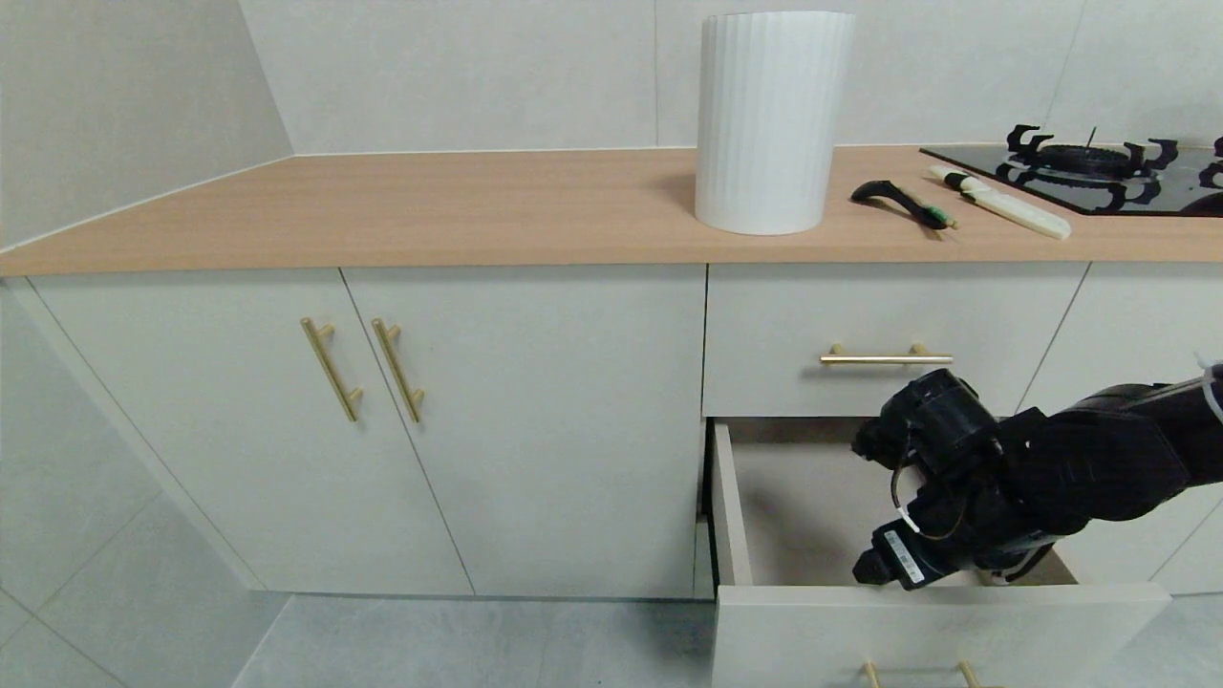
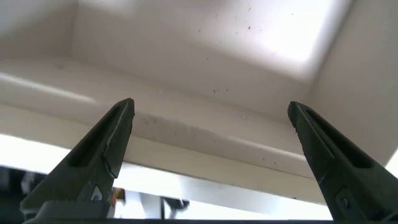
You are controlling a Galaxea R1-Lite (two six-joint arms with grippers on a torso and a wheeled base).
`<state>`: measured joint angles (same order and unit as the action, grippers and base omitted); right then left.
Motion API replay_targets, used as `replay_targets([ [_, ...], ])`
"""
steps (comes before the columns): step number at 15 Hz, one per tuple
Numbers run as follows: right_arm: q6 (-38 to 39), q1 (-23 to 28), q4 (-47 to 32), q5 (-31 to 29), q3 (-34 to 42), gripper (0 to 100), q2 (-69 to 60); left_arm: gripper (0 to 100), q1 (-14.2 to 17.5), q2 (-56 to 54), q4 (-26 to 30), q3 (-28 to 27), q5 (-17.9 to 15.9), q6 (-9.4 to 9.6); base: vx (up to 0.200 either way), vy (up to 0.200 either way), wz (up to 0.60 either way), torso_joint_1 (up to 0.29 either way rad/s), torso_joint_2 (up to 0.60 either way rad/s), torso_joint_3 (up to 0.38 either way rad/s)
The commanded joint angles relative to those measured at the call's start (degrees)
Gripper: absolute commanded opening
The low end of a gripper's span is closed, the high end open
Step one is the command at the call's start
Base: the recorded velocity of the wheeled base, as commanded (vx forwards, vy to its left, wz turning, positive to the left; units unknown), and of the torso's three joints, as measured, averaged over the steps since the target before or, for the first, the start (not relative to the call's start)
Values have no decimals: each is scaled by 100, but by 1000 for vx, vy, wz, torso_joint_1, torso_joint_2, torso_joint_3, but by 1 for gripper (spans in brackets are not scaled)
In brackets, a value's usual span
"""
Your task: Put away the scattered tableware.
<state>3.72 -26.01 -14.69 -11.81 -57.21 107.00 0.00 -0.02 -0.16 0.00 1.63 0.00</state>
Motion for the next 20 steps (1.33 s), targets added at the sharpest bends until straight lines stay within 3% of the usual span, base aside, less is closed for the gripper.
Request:
replay_targets([
  [1, -11, -150, -219, -5, -1, 100, -197, 100, 9, 2, -2, 0, 4, 0, 0, 0, 0, 0, 0, 0],
  [8, -310, -571, -1493, -225, 17, 100, -258, 100, 0, 2, -2, 0, 4, 0, 0, 0, 0, 0, 0, 0],
  [15, -407, -624, -1774, -304, -45, 100, -329, 100, 0, 2, -2, 0, 4, 0, 0, 0, 0, 0, 0, 0],
  [20, 911, -571, -1642, -287, -844, 100, -707, 100, 0, 2, -2, 0, 4, 0, 0, 0, 0, 0, 0, 0],
])
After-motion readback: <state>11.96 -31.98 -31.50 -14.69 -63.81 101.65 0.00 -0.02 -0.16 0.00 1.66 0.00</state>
